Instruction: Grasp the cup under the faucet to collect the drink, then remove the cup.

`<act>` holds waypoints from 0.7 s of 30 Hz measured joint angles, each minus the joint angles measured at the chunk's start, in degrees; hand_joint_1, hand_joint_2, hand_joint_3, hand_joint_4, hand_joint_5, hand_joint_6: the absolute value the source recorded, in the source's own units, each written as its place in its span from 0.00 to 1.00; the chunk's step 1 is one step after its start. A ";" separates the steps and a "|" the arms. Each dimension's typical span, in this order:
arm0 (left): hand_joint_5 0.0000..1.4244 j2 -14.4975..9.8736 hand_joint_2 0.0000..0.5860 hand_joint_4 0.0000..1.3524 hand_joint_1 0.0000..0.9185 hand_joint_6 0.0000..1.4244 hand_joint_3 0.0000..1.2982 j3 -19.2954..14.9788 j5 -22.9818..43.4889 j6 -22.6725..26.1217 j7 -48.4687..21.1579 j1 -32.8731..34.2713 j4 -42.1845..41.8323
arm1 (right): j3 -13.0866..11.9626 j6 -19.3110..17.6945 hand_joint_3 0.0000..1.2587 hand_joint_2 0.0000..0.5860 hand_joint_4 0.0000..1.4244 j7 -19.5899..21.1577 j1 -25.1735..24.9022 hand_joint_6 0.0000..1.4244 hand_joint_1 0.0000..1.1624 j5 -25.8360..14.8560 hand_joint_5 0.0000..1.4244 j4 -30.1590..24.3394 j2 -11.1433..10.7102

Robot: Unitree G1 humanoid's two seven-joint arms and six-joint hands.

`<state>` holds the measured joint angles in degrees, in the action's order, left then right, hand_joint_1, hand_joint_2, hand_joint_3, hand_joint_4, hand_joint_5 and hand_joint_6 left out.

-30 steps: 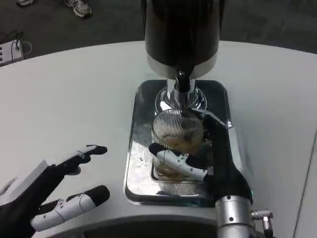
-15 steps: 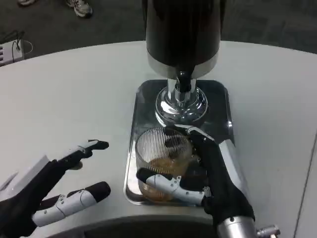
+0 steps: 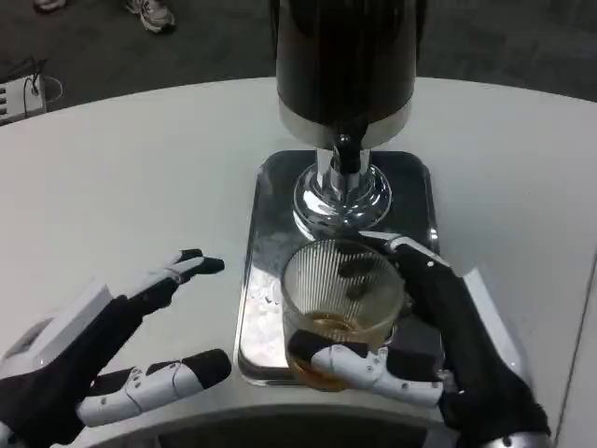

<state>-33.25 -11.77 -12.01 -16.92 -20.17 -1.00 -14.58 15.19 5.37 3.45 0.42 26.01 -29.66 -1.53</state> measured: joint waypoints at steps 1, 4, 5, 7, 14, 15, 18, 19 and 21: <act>0.05 0.00 0.08 0.00 0.00 0.10 0.12 0.05 -0.12 -0.08 0.00 -0.38 -0.65 | -0.57 0.11 0.86 0.46 0.91 -0.83 0.80 1.00 0.79 -0.42 1.00 -1.48 -0.63; 0.03 -0.01 0.08 0.00 0.00 0.09 0.10 0.30 -1.74 -0.29 0.00 -1.94 -3.28 | -3.12 0.76 0.87 0.46 0.92 -4.24 3.73 1.00 0.79 -1.77 1.00 -7.03 -3.11; 0.02 -0.01 0.08 0.00 0.00 0.08 0.09 0.38 -2.18 -0.28 0.00 -2.53 -4.31 | -3.97 0.91 0.87 0.46 0.92 -5.09 4.43 1.00 0.79 -2.27 1.00 -8.66 -3.81; 0.01 -0.01 0.08 0.00 0.00 0.07 0.08 0.60 -2.43 -0.29 -0.01 -3.68 -6.40 | -5.67 1.23 0.87 0.45 0.92 -6.53 5.43 1.00 0.80 -3.21 1.00 -11.53 -4.88; 0.00 0.57 0.09 0.00 0.00 0.06 0.07 0.72 -5.26 0.33 -0.01 -8.62 -13.92 | -11.63 2.03 0.86 0.44 0.91 -11.31 8.79 1.00 0.79 -7.43 1.00 -17.58 -8.49; 0.00 0.84 0.09 0.00 0.00 0.06 0.06 0.73 -6.05 0.39 0.00 -9.73 -15.36 | -12.64 2.03 0.86 0.44 0.91 -11.98 9.29 1.00 0.79 -8.17 1.00 -18.28 -9.06; 0.00 1.51 0.09 0.00 0.00 0.04 0.06 0.87 -6.71 0.63 -0.01 -11.49 -17.71 | -14.50 2.03 0.86 0.43 0.91 -13.24 10.06 1.00 0.79 -9.71 1.00 -18.90 -10.03; 0.00 1.86 0.09 0.00 0.00 0.04 0.06 0.89 -6.88 0.70 -0.01 -12.49 -18.88 | -15.29 2.03 0.86 0.43 0.91 -13.90 10.62 1.00 0.79 -10.28 1.00 -19.44 -10.52; 0.00 2.21 0.09 0.00 0.00 0.04 0.05 0.90 -7.22 0.81 -0.01 -13.95 -20.43 | -16.19 2.03 0.86 0.43 0.91 -14.63 11.19 1.00 0.79 -11.15 1.00 -19.97 -10.85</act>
<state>-31.04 -10.88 -19.23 -16.11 -20.17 -14.95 -35.01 -1.00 7.40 -11.17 11.61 14.86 -49.63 -12.38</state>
